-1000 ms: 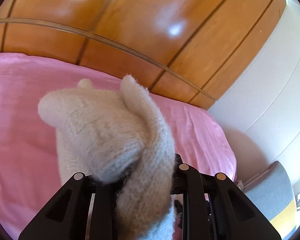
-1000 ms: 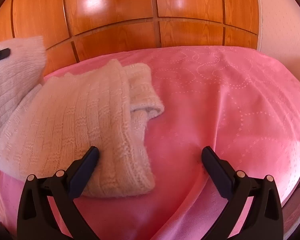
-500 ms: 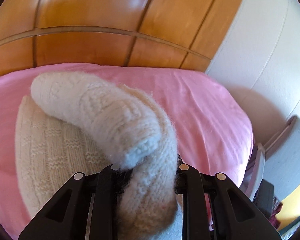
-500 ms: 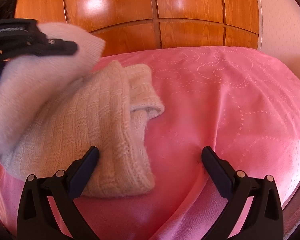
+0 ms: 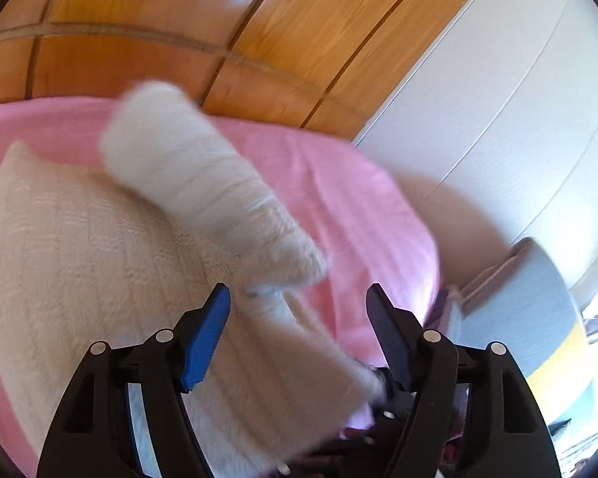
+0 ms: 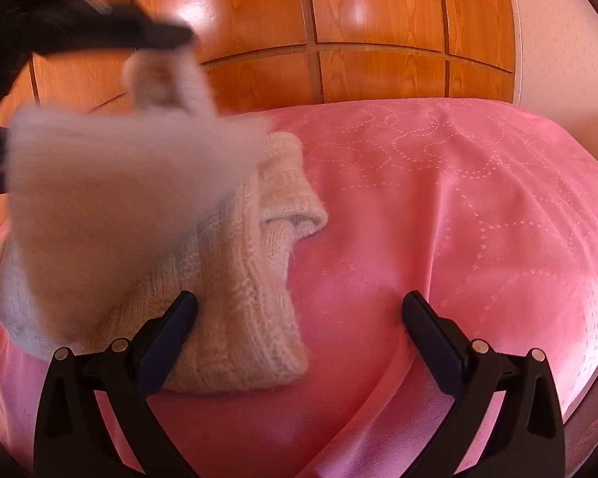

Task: Fold small clothes

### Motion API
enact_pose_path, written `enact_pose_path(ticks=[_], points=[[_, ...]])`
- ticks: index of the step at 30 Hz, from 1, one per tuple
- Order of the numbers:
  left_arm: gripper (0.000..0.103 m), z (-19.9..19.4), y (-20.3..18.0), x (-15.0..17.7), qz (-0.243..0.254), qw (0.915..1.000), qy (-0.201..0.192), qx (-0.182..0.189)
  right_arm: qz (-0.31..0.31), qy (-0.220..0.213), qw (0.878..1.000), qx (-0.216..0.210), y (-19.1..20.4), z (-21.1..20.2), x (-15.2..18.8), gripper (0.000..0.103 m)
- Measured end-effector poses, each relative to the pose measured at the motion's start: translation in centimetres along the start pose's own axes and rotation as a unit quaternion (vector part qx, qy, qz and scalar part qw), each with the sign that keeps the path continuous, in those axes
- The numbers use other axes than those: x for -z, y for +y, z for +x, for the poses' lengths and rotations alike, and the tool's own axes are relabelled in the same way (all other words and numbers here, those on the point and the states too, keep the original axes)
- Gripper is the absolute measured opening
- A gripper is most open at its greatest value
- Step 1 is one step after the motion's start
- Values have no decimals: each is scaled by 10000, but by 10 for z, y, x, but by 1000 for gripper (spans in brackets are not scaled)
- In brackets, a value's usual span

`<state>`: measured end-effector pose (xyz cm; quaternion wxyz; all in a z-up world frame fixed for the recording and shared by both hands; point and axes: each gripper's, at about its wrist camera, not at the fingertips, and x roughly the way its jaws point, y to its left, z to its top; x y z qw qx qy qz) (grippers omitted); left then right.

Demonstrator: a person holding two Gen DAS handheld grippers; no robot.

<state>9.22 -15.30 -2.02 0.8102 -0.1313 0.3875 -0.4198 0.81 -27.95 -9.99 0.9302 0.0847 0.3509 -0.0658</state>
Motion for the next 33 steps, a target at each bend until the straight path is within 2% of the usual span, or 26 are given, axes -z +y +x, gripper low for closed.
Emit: enact_pose_path(ticks=[1, 4, 7, 8, 11, 13, 15, 17, 20, 24, 26, 29, 30, 33], points=[[70, -8, -1, 2, 64, 9998, -131, -99, -2, -4, 10000, 1, 0, 1, 0, 101], [70, -35, 7, 9, 234, 9945, -536, -867, -2, -7, 10000, 4, 1, 0, 1, 101], [70, -51, 28, 17, 140, 9861, -674, -1515, -12, -5, 10000, 16, 1, -1, 1, 101], [70, -54, 34, 19, 164, 9838, -668, -1657, -6, -4, 10000, 17, 1, -1, 1, 101], [70, -55, 40, 35, 516, 9701, -452, -2327, -4, 20, 10000, 27, 2, -1, 0, 101], [70, -53, 42, 47, 756, 9644, -321, -2514, 5, 57, 10000, 16, 2, -1, -1, 101], [72, -51, 48, 63, 840, 9629, -180, -2558, -19, 108, 9999, 2, 1, -1, -3, 101], [73, -55, 59, 75, 580, 9689, -128, -2402, -44, 160, 9999, -21, -1, -1, -3, 101], [74, -63, 84, 86, -174, 9818, -98, -1891, -92, 250, 9996, -91, -3, -3, -4, 101], [74, -77, 77, 92, -120, 9838, -165, -1779, 50, 356, 9992, -201, -13, -14, -6, 101], [74, -88, 73, 85, -290, 9863, -312, -1597, 241, 251, 9994, -67, -24, -25, -10, 101], [74, -109, 67, 68, -487, 9833, -890, -1513, 540, 83, 9984, 161, -43, -39, -17, 101], [74, -114, 65, 58, -494, 9812, -1065, -1529, 633, 21, 9977, 250, -48, -44, -20, 101], [74, -106, 62, 27, -437, 9768, -1153, -1753, 703, -120, 9968, 356, -53, -51, -30, 101]])
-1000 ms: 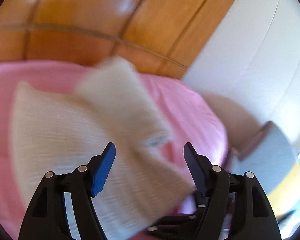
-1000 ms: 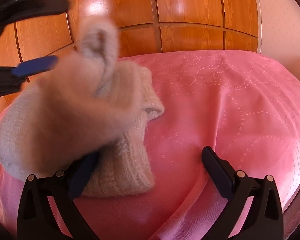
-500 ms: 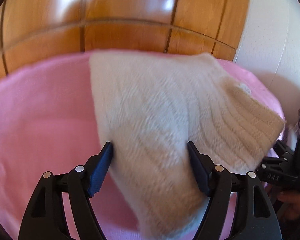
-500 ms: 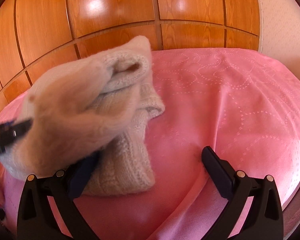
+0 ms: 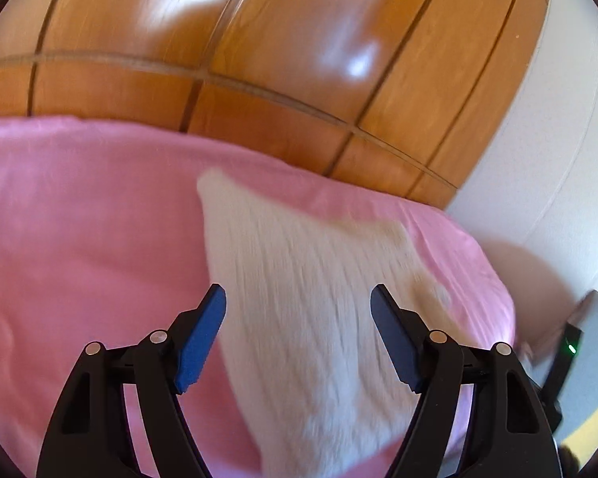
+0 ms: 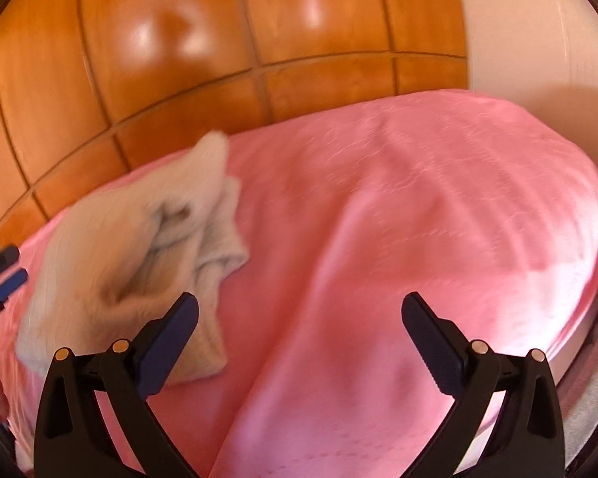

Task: Fold small clothes

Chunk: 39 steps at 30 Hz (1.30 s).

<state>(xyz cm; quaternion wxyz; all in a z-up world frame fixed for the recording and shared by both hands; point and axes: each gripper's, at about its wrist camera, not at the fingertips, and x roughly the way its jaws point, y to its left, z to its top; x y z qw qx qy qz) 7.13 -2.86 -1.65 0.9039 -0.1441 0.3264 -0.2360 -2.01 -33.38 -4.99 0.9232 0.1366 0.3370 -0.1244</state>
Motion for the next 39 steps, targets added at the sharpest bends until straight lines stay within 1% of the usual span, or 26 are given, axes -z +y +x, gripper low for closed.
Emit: enact_pose_path(ticks=[1, 3, 5, 6, 9, 11, 12, 13, 14, 15, 17, 18, 20, 21, 22, 24, 25, 26, 29, 31, 32, 33, 34, 36, 38, 39], points=[[74, 7, -4, -7, 35, 10000, 9, -41, -38, -11, 10000, -7, 2, 0, -6, 101], [74, 26, -15, -20, 279, 9991, 177, -263, -78, -89, 9999, -55, 9, 1, -21, 101], [74, 44, -27, -25, 597, 9962, 353, -530, -102, -186, 9995, -240, 20, 6, -39, 101], [74, 51, -29, -24, 743, 9941, 435, -655, -124, -157, 9995, -258, 25, 9, -44, 101], [71, 73, -27, -12, 1217, 9831, 652, -1205, -163, 153, 9994, -278, 42, 37, -69, 101], [71, 71, -17, 1, 1359, 9812, 579, -1239, -228, 329, 9989, -226, 53, 57, -76, 101], [71, 68, -12, 7, 1430, 9801, 525, -1275, -319, 506, 9980, -191, 59, 67, -75, 101], [71, 66, -7, 11, 1443, 9793, 521, -1318, -486, 856, 9950, -162, 69, 81, -69, 101], [72, 63, -1, 15, 1384, 9799, 521, -1336, -581, 1074, 9923, -199, 76, 90, -63, 101], [72, 56, 9, 21, 1222, 9823, 534, -1315, -620, 1193, 9904, -319, 84, 94, -52, 101], [72, 44, 20, 29, 1023, 9847, 492, -1319, -511, 1115, 9908, -564, 92, 88, -36, 101], [71, 38, 24, 33, 1007, 9847, 447, -1353, -493, 1075, 9908, -655, 94, 83, -29, 101], [72, 35, 22, 38, 1142, 9832, 412, -1365, -491, 891, 9927, -649, 90, 77, -19, 101], [72, 35, 20, 38, 1220, 9820, 396, -1386, -415, 843, 9935, -639, 82, 81, -19, 101], [72, 37, 17, 37, 1249, 9815, 394, -1394, -286, 885, 9935, -650, 75, 87, -22, 101], [72, 42, 13, 34, 1203, 9820, 419, -1392, 236, 1078, 9904, -829, 56, 105, -29, 101], [72, 43, 10, 34, 1182, 9817, 416, -1433, 384, 1168, 9880, -935, 51, 111, -32, 101], [72, 42, 8, 33, 1177, 9808, 413, -1500, 335, 1175, 9883, -917, 52, 111, -34, 101], [72, 40, 3, 34, 1273, 9779, 399, -1613, 22, 1041, 9919, -727, 60, 97, -36, 101], [75, 39, 4, 34, 1290, 9769, 388, -1659, -127, 928, 9946, -450, 65, 82, -41, 101], [76, 39, 5, 34, 1262, 9773, 389, -1656, -204, 794, 9962, -292, 69, 72, -42, 101], [76, 39, 5, 33, 1211, 9782, 393, -1640, -334, 560, 9978, -112, 74, 60, -46, 101], [76, 39, 7, 33, 1151, 9793, 395, -1619, -442, 394, 9982, -33, 76, 50, -46, 101], [78, 40, 8, 34, 1132, 9787, 381, -1667, -818, -5, 9966, -7, 92, 26, -51, 101], [78, 40, 7, 34, 1152, 9784, 367, -1678, -1128, -138, 9935, -111, 109, 20, -51, 101], [78, 40, 8, 34, 1156, 9783, 360, -1680, -1252, -130, 9919, -181, 116, 19, -49, 101]])
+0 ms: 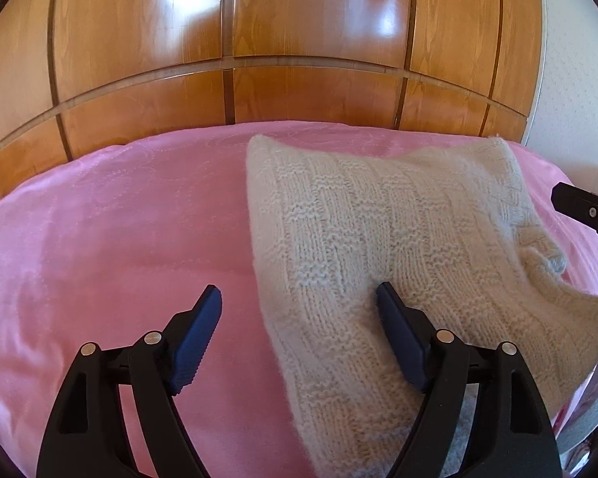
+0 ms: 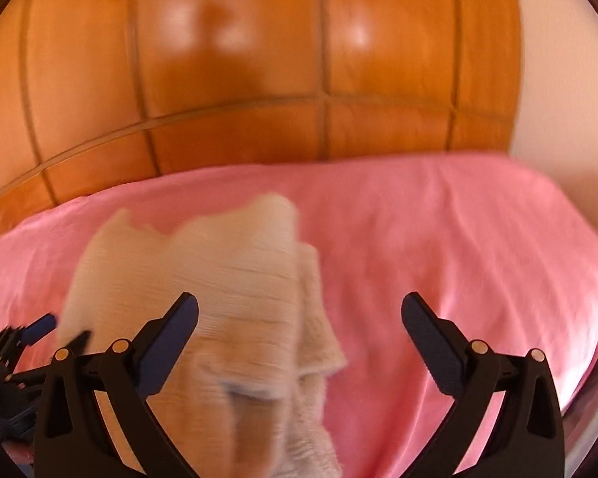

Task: Fold small clothes

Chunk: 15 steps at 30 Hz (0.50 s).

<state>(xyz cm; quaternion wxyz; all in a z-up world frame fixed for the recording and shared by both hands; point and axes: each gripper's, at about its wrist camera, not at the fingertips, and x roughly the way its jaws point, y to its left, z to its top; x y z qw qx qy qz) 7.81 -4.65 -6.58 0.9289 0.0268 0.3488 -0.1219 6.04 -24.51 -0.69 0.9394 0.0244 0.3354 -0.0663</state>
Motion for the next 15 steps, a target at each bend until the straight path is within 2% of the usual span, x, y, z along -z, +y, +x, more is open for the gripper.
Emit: enact_pose_path(ticks=[3, 4, 6, 10, 12, 15], points=[[78, -1, 0, 1, 10, 10000, -15, -6, -242, 204, 9995, 33, 15, 13, 8, 101], [78, 0, 1, 1, 15, 10000, -14, -2, -303, 396, 9985, 205, 15, 23, 13, 101], [78, 0, 1, 1, 28, 10000, -13, 50, -421, 779, 9924, 857, 9, 44, 27, 101], [79, -2, 2, 0, 37, 9999, 21, 159, 193, 626, 9964, 537, -19, 53, 46, 101], [78, -10, 9, -8, -241, 9989, 97, 399, 181, 521, 9969, 559, -18, 51, 49, 101], [78, -29, 15, -28, -608, 9956, -208, 687, 295, 351, 9978, 483, -19, 47, 55, 101]])
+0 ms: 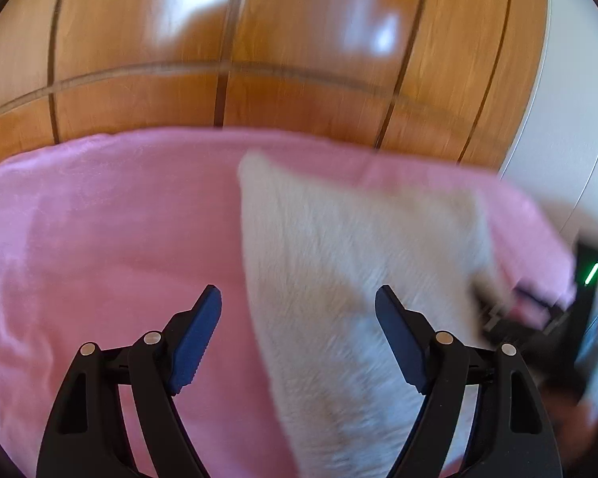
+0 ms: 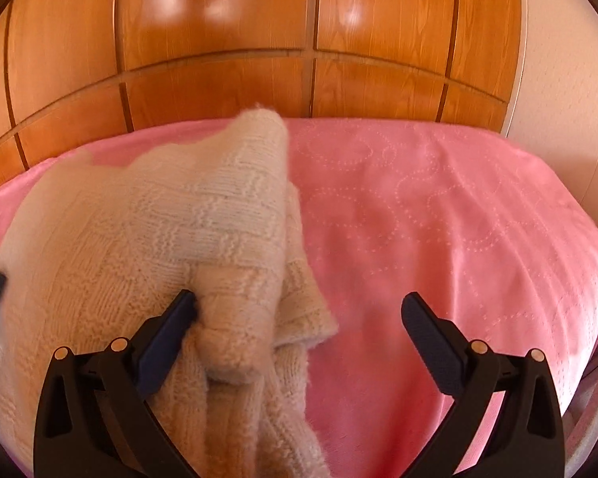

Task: Fold small clothes

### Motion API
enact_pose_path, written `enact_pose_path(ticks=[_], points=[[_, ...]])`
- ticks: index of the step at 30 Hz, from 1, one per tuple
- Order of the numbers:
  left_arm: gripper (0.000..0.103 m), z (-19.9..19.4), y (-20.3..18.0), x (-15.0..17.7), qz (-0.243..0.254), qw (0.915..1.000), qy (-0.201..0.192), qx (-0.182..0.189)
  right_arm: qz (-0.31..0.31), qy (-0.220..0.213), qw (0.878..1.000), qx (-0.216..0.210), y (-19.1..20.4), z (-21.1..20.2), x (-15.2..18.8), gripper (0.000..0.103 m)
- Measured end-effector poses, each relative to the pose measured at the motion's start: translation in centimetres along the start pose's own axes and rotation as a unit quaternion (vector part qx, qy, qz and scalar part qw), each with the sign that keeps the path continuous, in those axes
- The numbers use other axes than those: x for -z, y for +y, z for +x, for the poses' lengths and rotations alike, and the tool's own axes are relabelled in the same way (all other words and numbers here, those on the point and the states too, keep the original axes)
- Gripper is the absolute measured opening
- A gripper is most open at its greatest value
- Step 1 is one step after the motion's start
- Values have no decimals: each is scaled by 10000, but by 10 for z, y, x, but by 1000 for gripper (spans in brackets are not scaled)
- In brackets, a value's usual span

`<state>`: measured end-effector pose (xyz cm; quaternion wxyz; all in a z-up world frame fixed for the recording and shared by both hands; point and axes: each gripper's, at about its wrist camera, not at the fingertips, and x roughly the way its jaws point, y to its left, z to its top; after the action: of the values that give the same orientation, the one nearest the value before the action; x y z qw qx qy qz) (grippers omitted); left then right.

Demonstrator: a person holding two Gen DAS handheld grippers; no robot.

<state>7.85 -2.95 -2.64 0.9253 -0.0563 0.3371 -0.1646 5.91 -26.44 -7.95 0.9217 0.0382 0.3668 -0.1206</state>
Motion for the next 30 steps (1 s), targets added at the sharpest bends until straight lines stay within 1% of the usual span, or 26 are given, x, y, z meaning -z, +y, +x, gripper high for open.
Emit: enact_pose_path(ticks=[2, 4, 7, 8, 9, 10, 11, 12, 13, 15, 18, 20, 22, 23, 24, 25, 26, 28, 29, 30], points=[[78, -3, -9, -16, 120, 9999, -121, -27, 351, 16, 9992, -196, -6, 0, 5, 101], [78, 3, -25, -31, 409, 9990, -130, -132, 594, 60, 9977, -332, -10, 3, 7, 101], [78, 33, -52, -43, 1060, 9926, 87, -593, 531, 50, 9980, -347, -6, 0, 1, 101], [79, 51, -55, -42, 1194, 9889, 268, -841, 494, 40, 9982, -344, -6, -1, 1, 101], [79, 65, -54, -37, 1218, 9870, 414, -965, 460, 27, 9983, -348, -5, -1, 1, 101], [80, 76, -50, -31, 1177, 9871, 499, -967, 439, 21, 9984, -364, -5, -1, 1, 101], [83, 81, -43, -23, 1073, 9893, 382, -910, 425, 39, 9983, -393, -5, -1, 1, 101], [84, 79, -36, -18, 971, 9915, 238, -837, 399, 94, 9981, -452, -5, -2, 1, 101], [84, 76, -31, -15, 903, 9926, 164, -789, 351, 244, 9975, -558, -7, -3, -3, 101], [84, 69, -27, -11, 887, 9925, 72, -833, 410, 427, 9963, -619, -10, -10, -15, 101], [84, 64, -29, -5, 949, 9912, -69, -920, 478, 35, 9966, -665, -8, -29, -44, 101], [84, 62, -32, -4, 966, 9906, -101, -965, 209, -58, 9975, -673, 3, -29, -57, 101], [84, 60, -34, -4, 987, 9900, -122, -1003, -149, 137, 9986, -496, 16, -14, -65, 101], [84, 60, -34, -5, 989, 9898, -126, -1015, -336, 320, 9984, -314, 22, 2, -67, 101], [84, 60, -34, -5, 985, 9897, -123, -1028, -440, 470, 9978, -173, 26, 19, -67, 101], [84, 61, -34, -4, 988, 9893, -118, -1063, -461, 574, 9972, -141, 27, 31, -66, 101], [84, 63, -33, -4, 991, 9891, -104, -1084, -340, 648, 9970, -261, 24, 50, -64, 101], [84, 69, -31, -6, 925, 9904, 24, -1024, -15, 657, 9971, -387, 15, 65, -64, 101], [84, 73, -28, -8, 856, 9918, 86, -943, 82, 667, 9969, -398, 12, 67, -64, 101], [86, 75, -25, -9, 768, 9931, 130, -879, 80, 650, 9972, -359, 12, 65, -64, 101]])
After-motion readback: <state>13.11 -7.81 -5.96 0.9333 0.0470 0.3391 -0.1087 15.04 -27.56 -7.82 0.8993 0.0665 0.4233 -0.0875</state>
